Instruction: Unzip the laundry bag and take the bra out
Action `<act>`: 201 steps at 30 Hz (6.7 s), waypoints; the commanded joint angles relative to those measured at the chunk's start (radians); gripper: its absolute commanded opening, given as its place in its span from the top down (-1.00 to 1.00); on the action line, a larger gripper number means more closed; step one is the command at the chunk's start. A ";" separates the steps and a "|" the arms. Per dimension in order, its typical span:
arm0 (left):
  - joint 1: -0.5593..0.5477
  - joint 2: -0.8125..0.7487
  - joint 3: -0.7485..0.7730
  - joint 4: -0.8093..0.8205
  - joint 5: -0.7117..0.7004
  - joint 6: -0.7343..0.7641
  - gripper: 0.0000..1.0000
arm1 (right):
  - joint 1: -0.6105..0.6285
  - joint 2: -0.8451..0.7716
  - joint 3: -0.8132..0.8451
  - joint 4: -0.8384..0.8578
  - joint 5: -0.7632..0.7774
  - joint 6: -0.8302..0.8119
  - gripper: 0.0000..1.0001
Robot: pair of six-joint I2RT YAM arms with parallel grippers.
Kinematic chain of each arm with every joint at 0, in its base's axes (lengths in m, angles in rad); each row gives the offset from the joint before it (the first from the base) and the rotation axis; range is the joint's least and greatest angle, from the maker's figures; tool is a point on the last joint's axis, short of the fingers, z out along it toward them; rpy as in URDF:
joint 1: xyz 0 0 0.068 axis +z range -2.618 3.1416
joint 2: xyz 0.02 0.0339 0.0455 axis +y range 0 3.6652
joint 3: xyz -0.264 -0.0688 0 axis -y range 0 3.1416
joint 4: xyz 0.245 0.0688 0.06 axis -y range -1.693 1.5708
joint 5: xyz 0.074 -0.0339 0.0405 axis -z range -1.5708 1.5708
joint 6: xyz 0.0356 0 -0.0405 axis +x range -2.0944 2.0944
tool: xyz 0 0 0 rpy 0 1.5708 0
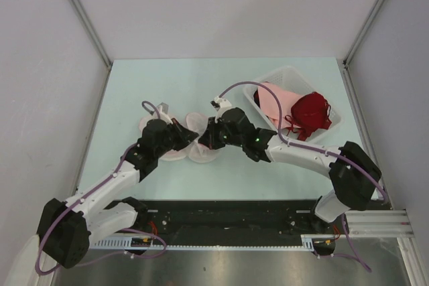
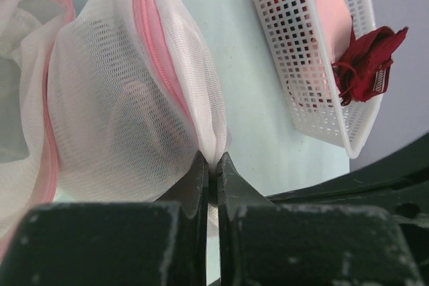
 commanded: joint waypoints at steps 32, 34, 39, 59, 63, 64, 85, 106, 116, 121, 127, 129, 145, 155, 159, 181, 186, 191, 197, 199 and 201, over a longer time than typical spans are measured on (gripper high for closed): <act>0.003 0.383 0.523 -0.187 0.291 0.309 -0.56 | 0.078 -0.454 -0.311 -0.105 0.467 0.108 1.00; 0.003 0.371 0.572 -0.238 0.274 0.332 -0.88 | 0.081 -0.422 -0.311 -0.089 0.496 0.126 1.00; 0.003 0.258 0.600 -0.471 0.130 0.305 -1.00 | 0.077 -0.367 -0.311 -0.037 0.499 0.172 1.00; -0.070 0.096 0.125 -0.051 0.253 -0.200 -1.00 | 0.029 -0.296 -0.305 0.018 0.354 0.184 1.00; -0.089 0.156 0.137 0.005 0.254 -0.197 -0.86 | 0.029 -0.288 -0.305 0.020 0.351 0.190 1.00; -0.093 0.171 0.146 0.003 0.253 -0.191 -0.70 | 0.027 -0.293 -0.303 0.020 0.352 0.189 1.00; -0.062 0.443 0.456 -0.174 0.388 0.148 0.93 | -0.043 -0.595 -0.432 -0.186 0.539 0.198 1.00; -0.148 0.122 0.301 -0.205 0.224 -0.011 -1.00 | 0.069 -0.488 -0.397 -0.048 0.631 0.338 1.00; -0.181 0.270 0.252 0.033 0.208 -0.123 -0.93 | 0.066 -0.471 -0.397 -0.058 0.617 0.355 1.00; -0.194 0.354 0.295 0.047 0.205 -0.114 -0.54 | 0.067 -0.477 -0.397 -0.068 0.616 0.356 1.00; -0.188 0.380 0.324 -0.011 0.182 -0.096 0.89 | 0.064 -0.498 -0.400 -0.147 0.637 0.358 1.00; -0.172 0.356 0.353 -0.066 0.181 -0.056 0.99 | 0.052 -0.515 -0.407 -0.173 0.633 0.306 1.00; -0.070 0.453 0.555 -0.194 0.256 0.150 0.65 | 0.095 -0.733 -0.490 -0.117 0.642 0.262 1.00; -0.074 0.305 0.556 -0.389 0.164 0.239 -0.99 | 0.158 -0.586 -0.433 -0.112 0.708 0.313 1.00; -0.076 0.179 0.421 -0.334 0.233 0.158 -1.00 | 0.130 -0.574 -0.433 -0.094 0.680 0.301 1.00; -0.200 0.388 0.384 -0.088 0.299 -0.010 0.73 | 0.119 -0.574 -0.433 -0.143 0.694 0.312 1.00; -0.180 0.316 0.413 -0.168 0.262 0.042 0.99 | -0.009 -0.656 -0.524 -0.175 0.694 0.298 1.00; -0.134 0.284 0.451 -0.234 0.265 0.087 0.99 | -0.201 -0.771 -0.625 -0.201 0.558 0.266 1.00; -0.097 0.358 0.514 -0.238 0.285 0.156 0.99 | -0.157 -0.813 -0.605 -0.183 0.495 0.246 1.00; -0.097 0.411 0.574 -0.241 0.303 0.171 0.85 | -0.097 -0.798 -0.593 -0.180 0.545 0.275 1.00; -0.097 0.496 0.655 -0.293 0.325 0.197 0.28 | 0.003 -0.759 -0.565 -0.180 0.608 0.301 1.00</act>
